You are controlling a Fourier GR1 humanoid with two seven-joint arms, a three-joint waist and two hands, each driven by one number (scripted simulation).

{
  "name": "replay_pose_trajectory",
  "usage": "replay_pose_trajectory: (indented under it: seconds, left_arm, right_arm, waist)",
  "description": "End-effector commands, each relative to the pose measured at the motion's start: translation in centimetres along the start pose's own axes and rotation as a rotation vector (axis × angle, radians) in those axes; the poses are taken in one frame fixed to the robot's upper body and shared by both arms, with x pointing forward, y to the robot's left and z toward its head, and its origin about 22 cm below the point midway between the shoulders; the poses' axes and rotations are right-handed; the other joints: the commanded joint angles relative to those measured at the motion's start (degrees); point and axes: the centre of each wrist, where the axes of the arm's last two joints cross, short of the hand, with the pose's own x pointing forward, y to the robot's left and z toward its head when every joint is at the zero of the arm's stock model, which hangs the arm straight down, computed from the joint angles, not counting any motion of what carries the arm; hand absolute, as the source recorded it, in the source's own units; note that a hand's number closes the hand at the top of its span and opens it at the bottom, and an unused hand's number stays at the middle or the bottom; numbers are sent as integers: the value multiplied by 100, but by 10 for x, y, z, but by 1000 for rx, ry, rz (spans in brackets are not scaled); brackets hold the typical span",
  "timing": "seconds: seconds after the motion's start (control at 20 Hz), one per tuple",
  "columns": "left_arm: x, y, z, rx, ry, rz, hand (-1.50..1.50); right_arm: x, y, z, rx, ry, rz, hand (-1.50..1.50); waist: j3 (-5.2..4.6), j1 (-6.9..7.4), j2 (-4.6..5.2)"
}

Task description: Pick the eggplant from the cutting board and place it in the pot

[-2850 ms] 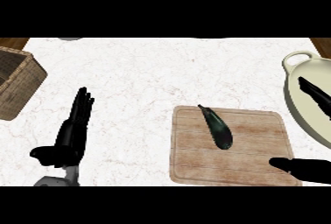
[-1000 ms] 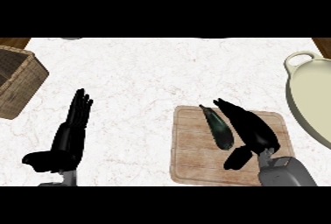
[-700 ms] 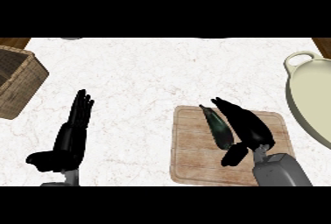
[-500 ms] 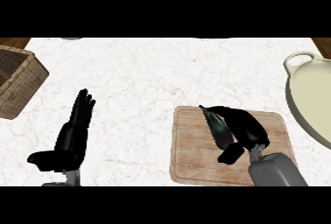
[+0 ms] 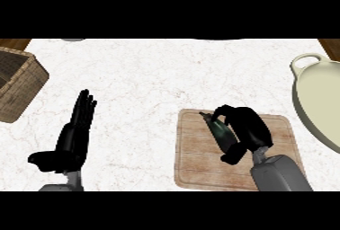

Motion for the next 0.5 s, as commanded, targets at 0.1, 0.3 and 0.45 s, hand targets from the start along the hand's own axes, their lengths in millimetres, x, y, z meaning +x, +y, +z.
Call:
replay_pose_trajectory:
  seconds: [0.1, 0.3, 0.45]
  left_arm:
    - [-2, 8, -2, -10, -20, -6, 0]
    - [6, -4, -3, -13, -22, 2, 0]
    - [4, -4, -3, -23, -39, -9, 0]
  right_arm:
    - [7, 0, -6, -92, -26, 42, 150]
    - [-43, -47, -27, -263, 388, -40, 150]
    - [-92, -77, -22, -363, 749, -67, 150]
  waist:
    - [24, 9, 29]
    - [28, 144, 104]
    - [13, 144, 291]
